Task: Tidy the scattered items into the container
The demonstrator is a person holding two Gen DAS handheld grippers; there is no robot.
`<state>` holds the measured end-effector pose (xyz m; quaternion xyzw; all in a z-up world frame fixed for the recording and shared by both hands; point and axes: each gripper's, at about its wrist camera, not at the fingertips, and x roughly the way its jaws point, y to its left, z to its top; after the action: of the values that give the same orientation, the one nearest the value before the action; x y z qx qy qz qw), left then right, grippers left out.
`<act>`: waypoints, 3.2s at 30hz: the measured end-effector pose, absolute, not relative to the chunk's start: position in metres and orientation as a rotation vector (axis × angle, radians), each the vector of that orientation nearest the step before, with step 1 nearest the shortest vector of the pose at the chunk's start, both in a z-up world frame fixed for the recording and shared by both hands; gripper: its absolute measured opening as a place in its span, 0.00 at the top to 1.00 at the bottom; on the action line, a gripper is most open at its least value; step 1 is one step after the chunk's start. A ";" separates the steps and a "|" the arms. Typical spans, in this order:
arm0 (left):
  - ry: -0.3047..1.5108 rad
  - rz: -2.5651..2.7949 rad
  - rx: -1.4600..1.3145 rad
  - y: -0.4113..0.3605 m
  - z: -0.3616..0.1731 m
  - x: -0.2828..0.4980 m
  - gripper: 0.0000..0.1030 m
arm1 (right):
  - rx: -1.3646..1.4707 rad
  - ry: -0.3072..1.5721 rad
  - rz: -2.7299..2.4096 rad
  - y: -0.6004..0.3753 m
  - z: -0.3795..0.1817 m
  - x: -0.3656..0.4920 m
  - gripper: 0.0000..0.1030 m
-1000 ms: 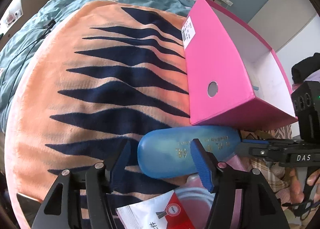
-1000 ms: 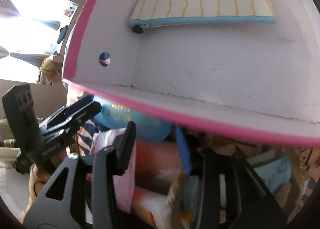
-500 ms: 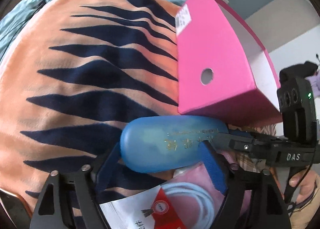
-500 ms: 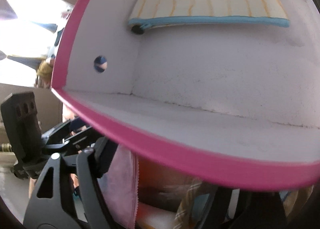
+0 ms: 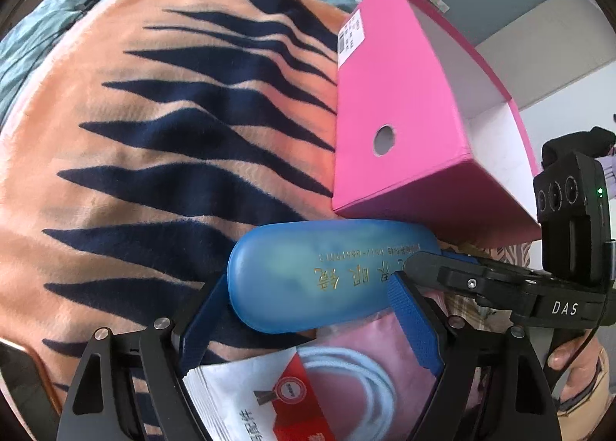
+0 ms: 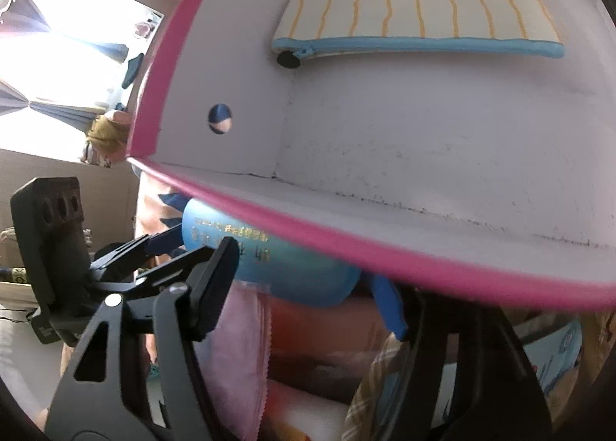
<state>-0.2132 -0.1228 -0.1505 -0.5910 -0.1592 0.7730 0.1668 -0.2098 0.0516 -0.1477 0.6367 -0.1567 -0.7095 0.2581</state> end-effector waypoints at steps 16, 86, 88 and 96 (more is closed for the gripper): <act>-0.443 2.295 -1.574 -0.104 -0.099 -0.193 0.17 | 1.562 -0.484 -2.007 0.082 -0.095 -0.181 0.37; -0.340 2.237 -1.467 -0.023 -0.034 -0.262 0.18 | 1.396 -0.595 -2.200 0.164 -0.036 -0.228 0.39; -0.341 2.235 -1.477 -0.023 -0.038 -0.265 0.18 | 1.402 -0.598 -2.196 0.165 -0.039 -0.232 0.39; -0.353 2.215 -1.522 -0.022 -0.056 -0.276 0.18 | 1.446 -0.624 -2.169 0.167 -0.057 -0.245 0.40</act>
<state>-0.2765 -0.0220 -0.0564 -0.5485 -0.1273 0.7982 0.2139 -0.2454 0.1672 -0.0574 0.5252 -0.2266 -0.7878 0.2283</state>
